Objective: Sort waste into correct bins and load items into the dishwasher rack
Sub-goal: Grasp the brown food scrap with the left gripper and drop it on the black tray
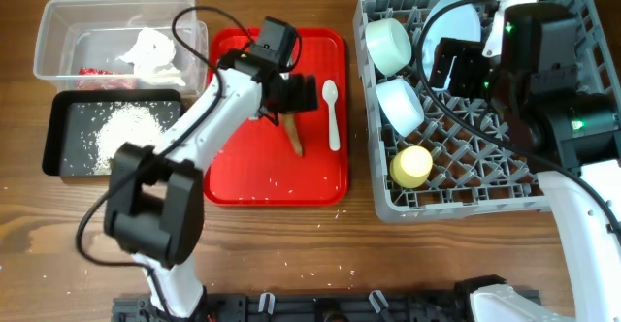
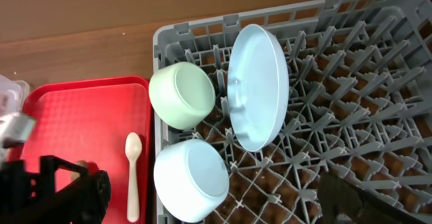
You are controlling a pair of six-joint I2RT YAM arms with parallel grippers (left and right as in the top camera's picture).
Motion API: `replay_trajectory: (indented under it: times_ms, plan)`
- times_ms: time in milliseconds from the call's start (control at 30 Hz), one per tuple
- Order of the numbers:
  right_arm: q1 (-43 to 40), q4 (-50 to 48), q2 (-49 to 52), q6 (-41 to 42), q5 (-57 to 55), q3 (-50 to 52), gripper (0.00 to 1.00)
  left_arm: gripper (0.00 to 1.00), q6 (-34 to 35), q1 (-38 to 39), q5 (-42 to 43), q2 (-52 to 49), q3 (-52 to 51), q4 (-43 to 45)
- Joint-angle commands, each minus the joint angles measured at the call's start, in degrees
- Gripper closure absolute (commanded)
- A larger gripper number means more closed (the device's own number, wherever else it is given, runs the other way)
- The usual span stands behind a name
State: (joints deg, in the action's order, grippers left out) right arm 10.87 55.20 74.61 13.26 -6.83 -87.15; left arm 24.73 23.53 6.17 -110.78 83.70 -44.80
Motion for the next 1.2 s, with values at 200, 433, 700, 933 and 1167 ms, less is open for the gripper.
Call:
replay_trajectory:
  times_ms: [200, 433, 700, 933, 1167]
  plan:
    - [0.02, 0.39, 0.46, 0.42, 0.96, 0.28, 0.01, 0.53, 12.17, 5.88, -12.83, -10.86, 0.94, 1.7]
    - [0.02, -0.2, 1.68, 0.42, 2.89, 0.26, 0.0, 0.91, 12.13, 4.59, -13.35, -8.59, 1.2, 0.66]
    - [0.04, -4.9, 5.29, -3.15, 25.03, 0.28, 0.0, 0.94, 12.15, -20.15, -13.38, 16.11, 1.92, -15.34]
    - [7.48, -10.12, 13.4, -3.65, 31.32, 0.28, 0.0, 0.92, 25.62, -41.2, -14.4, 14.21, -9.14, -8.7]
    - [16.76, -13.22, 15.08, -5.7, 25.86, 0.35, 0.0, 0.73, 25.9, -42.93, -14.45, 13.9, -29.92, 19.39]
